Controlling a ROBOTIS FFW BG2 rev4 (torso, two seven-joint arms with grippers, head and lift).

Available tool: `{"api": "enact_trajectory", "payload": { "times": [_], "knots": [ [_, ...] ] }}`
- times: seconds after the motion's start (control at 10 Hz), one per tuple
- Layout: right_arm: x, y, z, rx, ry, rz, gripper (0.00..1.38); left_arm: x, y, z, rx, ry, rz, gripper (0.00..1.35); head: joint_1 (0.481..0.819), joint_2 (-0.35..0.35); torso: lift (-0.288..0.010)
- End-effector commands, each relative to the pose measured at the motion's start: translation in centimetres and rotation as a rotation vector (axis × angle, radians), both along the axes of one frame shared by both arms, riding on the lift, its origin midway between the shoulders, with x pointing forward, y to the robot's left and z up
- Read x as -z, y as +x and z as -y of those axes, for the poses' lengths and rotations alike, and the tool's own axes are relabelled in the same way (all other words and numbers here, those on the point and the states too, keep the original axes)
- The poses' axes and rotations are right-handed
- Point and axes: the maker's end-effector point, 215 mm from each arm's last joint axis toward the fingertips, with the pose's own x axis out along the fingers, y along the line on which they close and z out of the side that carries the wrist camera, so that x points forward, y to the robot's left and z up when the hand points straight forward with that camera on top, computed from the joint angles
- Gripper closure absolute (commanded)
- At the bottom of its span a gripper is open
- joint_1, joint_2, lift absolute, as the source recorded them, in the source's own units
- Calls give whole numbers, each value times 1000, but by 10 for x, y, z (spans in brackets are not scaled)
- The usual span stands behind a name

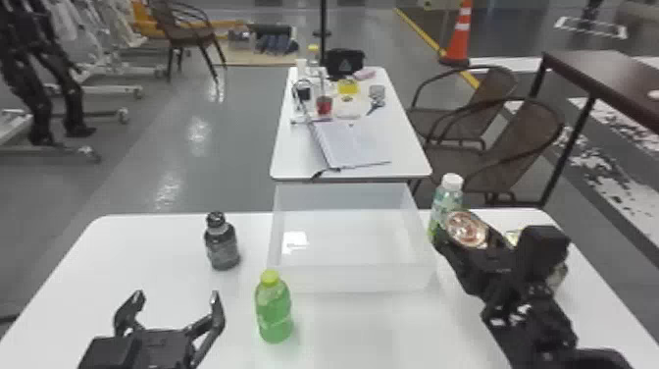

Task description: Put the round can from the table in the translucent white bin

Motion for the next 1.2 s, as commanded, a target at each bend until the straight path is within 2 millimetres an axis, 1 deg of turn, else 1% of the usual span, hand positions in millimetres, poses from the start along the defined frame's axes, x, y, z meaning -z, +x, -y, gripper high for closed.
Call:
{"api": "enact_trajectory", "payload": {
  "times": [0.0,0.2,0.3,0.4,0.6,0.7,0.8,1.1],
  "knots": [
    [-9,20,-3,-31,7,-17,797,0,1,1,1,-3,0,131,549,0,-100],
    [-12,44,-23,-138,7,-62,797,2,2,2,3,-4,-4,131,549,0,-100],
    [-13,52,-32,-188,10,-77,797,2,3,4,6,-4,-6,131,549,0,-100],
    [-9,56,-45,-245,13,-104,797,3,3,4,7,-5,-6,131,549,0,-100],
    [7,60,-74,-381,37,-169,797,4,4,5,10,-9,-9,131,549,0,-100],
    [16,59,-85,-441,43,-204,797,4,5,6,11,-9,-9,131,549,0,-100],
    [25,58,-92,-471,45,-230,797,4,6,6,11,-9,-9,131,549,0,-100],
    [51,55,-99,-536,82,-299,797,4,8,9,18,-11,-9,131,549,0,-100]
  ]
}}
